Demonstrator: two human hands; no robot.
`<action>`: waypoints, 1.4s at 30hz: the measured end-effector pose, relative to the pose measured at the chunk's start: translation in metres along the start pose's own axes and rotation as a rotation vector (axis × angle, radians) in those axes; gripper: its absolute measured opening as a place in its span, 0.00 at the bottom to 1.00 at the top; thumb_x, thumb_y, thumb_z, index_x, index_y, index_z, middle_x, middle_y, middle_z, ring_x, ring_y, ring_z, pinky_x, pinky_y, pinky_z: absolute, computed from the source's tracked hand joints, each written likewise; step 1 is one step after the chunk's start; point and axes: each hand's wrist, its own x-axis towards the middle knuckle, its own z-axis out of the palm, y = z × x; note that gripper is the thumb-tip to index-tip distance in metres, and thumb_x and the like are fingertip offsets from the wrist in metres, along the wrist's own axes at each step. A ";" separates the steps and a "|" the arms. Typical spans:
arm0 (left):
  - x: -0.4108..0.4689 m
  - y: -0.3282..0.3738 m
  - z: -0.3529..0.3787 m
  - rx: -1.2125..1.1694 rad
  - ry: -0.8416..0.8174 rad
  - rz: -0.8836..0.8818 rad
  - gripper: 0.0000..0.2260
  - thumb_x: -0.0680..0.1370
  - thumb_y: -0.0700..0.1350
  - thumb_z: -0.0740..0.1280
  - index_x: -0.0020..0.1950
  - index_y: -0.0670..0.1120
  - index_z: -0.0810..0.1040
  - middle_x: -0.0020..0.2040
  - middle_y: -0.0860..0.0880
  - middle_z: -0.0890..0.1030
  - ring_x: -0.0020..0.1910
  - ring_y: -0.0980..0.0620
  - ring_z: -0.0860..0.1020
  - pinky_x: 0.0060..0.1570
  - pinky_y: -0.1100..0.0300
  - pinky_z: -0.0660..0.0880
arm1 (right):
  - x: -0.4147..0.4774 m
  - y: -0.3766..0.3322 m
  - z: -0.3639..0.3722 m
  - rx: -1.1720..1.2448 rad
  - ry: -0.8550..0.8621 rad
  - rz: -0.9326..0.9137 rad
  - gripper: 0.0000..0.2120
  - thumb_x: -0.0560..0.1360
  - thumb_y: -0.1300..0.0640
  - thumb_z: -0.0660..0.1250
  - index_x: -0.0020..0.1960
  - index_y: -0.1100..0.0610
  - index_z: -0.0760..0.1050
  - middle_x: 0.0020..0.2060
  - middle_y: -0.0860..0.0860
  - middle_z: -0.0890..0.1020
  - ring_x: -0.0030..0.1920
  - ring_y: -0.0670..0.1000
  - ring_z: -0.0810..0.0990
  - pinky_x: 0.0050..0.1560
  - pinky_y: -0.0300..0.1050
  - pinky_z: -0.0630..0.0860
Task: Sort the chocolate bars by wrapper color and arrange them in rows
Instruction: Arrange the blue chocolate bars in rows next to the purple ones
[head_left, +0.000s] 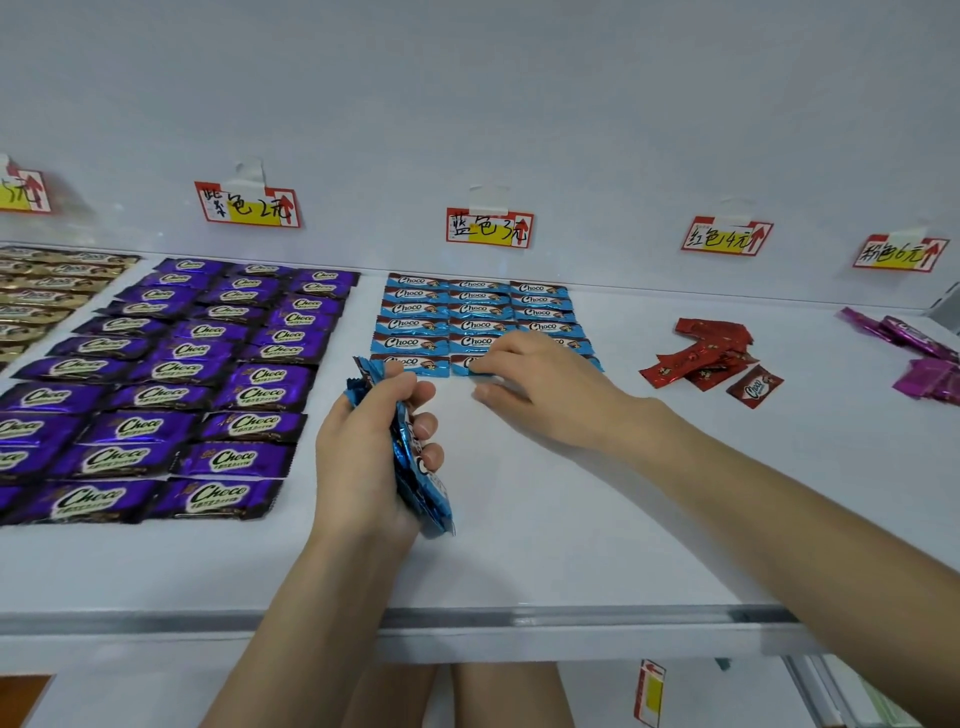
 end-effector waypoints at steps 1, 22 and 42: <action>0.000 0.000 0.000 -0.003 -0.004 0.003 0.02 0.77 0.41 0.65 0.47 0.47 0.76 0.33 0.51 0.78 0.22 0.58 0.69 0.20 0.69 0.64 | 0.000 -0.001 0.000 -0.002 0.003 -0.005 0.17 0.79 0.48 0.56 0.63 0.54 0.73 0.56 0.50 0.75 0.56 0.48 0.70 0.51 0.41 0.68; -0.001 0.009 -0.009 -0.324 0.006 0.054 0.09 0.77 0.46 0.65 0.53 0.45 0.71 0.34 0.52 0.71 0.28 0.56 0.67 0.32 0.63 0.71 | -0.055 -0.097 -0.034 0.814 0.144 0.036 0.06 0.67 0.42 0.67 0.43 0.40 0.77 0.44 0.37 0.80 0.45 0.41 0.78 0.44 0.35 0.74; -0.034 0.029 -0.022 0.093 -0.189 0.076 0.11 0.70 0.47 0.70 0.48 0.43 0.76 0.30 0.51 0.75 0.23 0.57 0.67 0.19 0.68 0.63 | -0.044 -0.068 -0.027 0.330 0.641 -0.208 0.10 0.76 0.54 0.63 0.54 0.53 0.80 0.54 0.48 0.76 0.56 0.48 0.74 0.56 0.44 0.73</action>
